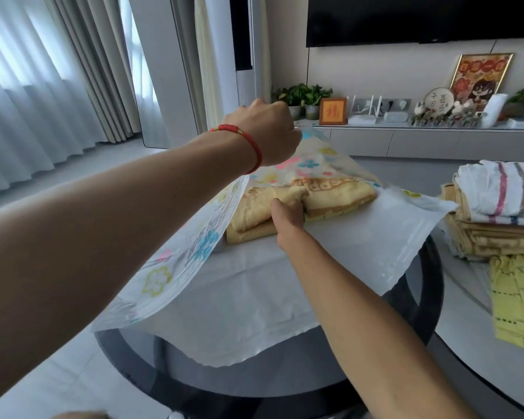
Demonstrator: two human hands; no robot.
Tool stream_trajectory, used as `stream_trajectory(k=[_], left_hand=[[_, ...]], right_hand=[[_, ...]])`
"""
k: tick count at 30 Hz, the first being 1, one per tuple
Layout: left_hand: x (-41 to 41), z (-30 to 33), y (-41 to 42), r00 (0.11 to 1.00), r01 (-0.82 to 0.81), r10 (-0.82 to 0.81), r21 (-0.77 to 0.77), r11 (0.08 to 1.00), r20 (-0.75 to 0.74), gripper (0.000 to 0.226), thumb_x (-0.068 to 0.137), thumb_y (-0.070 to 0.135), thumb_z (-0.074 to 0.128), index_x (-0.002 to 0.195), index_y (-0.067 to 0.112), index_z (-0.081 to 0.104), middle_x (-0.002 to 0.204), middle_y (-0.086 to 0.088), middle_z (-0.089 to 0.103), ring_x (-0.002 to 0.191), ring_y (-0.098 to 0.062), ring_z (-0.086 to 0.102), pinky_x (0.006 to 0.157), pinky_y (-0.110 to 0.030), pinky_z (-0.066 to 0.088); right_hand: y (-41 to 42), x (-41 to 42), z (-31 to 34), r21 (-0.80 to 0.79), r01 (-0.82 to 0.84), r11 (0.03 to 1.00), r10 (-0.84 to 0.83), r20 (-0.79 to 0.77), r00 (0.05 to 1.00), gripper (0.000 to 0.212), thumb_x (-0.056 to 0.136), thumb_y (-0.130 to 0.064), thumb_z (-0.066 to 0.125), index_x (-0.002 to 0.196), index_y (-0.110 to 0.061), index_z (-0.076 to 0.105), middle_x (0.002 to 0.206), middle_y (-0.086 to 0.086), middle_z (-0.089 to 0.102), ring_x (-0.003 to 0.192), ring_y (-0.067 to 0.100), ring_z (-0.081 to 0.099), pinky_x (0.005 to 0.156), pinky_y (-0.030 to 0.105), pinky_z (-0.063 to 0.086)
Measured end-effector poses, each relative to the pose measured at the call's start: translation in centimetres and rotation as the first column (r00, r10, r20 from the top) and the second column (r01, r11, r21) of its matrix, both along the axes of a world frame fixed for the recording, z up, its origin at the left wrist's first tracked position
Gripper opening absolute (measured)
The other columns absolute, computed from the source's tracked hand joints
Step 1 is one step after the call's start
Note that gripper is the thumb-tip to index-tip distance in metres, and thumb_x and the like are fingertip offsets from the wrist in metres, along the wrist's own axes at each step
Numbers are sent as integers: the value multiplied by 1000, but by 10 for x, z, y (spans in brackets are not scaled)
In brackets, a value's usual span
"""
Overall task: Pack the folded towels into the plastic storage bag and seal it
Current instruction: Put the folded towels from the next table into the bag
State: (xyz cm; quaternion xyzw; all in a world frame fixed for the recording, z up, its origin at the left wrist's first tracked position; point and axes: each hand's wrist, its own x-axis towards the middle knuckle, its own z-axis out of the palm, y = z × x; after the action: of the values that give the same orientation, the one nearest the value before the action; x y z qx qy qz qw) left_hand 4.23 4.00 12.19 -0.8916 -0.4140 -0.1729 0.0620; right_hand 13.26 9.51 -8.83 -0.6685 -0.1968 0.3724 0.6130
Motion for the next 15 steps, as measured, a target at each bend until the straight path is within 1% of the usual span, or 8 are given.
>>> stream_trajectory(k=[1, 3, 5, 7, 8, 10, 13, 15], left_hand=[[1, -2, -2, 1000, -2, 2, 3, 1000, -2, 42, 99, 47, 44, 108, 17, 71, 102, -9, 68, 84, -30, 64, 64, -33, 50], [2, -6, -7, 1000, -14, 14, 8, 1000, -7, 42, 99, 48, 44, 108, 18, 71, 103, -8, 67, 82, -30, 63, 66, -34, 50], [3, -9, -12, 1000, -21, 21, 3, 1000, -6, 41, 99, 48, 44, 109, 18, 71, 104, -8, 67, 81, -29, 63, 65, -33, 47], [3, -13, -17, 1000, -16, 17, -19, 1000, 8, 41, 100, 47, 46, 109, 16, 71, 102, -9, 69, 82, -29, 65, 67, -35, 52], [2, -14, -20, 1000, -13, 14, -32, 999, 17, 41, 100, 46, 47, 109, 14, 71, 101, -10, 69, 84, -30, 65, 70, -37, 55], [1, -17, -24, 999, -8, 10, -48, 999, 32, 40, 99, 44, 50, 108, 13, 72, 101, -12, 69, 86, -31, 65, 77, -42, 58], [0, -21, -30, 999, -7, 8, -40, 999, 41, 38, 99, 42, 51, 107, 12, 73, 103, -15, 70, 88, -34, 65, 82, -43, 57], [1, -25, -33, 999, -14, 16, -24, 1000, 51, 39, 99, 42, 50, 108, 11, 73, 102, -17, 70, 85, -35, 64, 76, -41, 56]], right_hand=[[-12, 3, -1, -28, 30, 999, -26, 116, 993, 56, 91, -20, 58, 141, 1, 44, 140, 17, 56, 122, 34, 58, 89, 35, 48], [-39, 11, -1, -61, 12, 998, 6, 279, 960, 53, 89, -23, 57, 135, 2, 48, 137, 17, 56, 124, 34, 57, 97, 36, 49], [-71, 18, -1, -104, -87, 991, 123, 417, 901, 44, 87, -28, 57, 126, -6, 55, 126, 12, 56, 119, 29, 57, 97, 37, 50], [-104, 27, 0, -153, -204, 967, 255, 531, 808, 39, 91, -22, 59, 128, -12, 60, 126, 6, 57, 120, 23, 57, 97, 35, 50], [-121, 33, 1, -168, -251, 953, 302, 574, 761, 34, 92, -20, 59, 125, -14, 63, 123, 2, 60, 118, 20, 58, 92, 31, 50], [-155, 46, 3, -180, -292, 939, 336, 659, 673, 20, 93, -19, 59, 109, -17, 69, 108, -4, 66, 106, 16, 64, 78, 26, 49], [-208, 78, 10, -168, -188, 968, 248, 776, 581, 13, 93, -26, 61, 86, -20, 71, 87, -10, 73, 83, 11, 68, 71, 29, 54], [-245, 109, 12, -136, -66, 989, 149, 795, 588, 20, 90, -30, 62, 73, -21, 68, 74, -10, 72, 72, 9, 68, 63, 31, 53]])
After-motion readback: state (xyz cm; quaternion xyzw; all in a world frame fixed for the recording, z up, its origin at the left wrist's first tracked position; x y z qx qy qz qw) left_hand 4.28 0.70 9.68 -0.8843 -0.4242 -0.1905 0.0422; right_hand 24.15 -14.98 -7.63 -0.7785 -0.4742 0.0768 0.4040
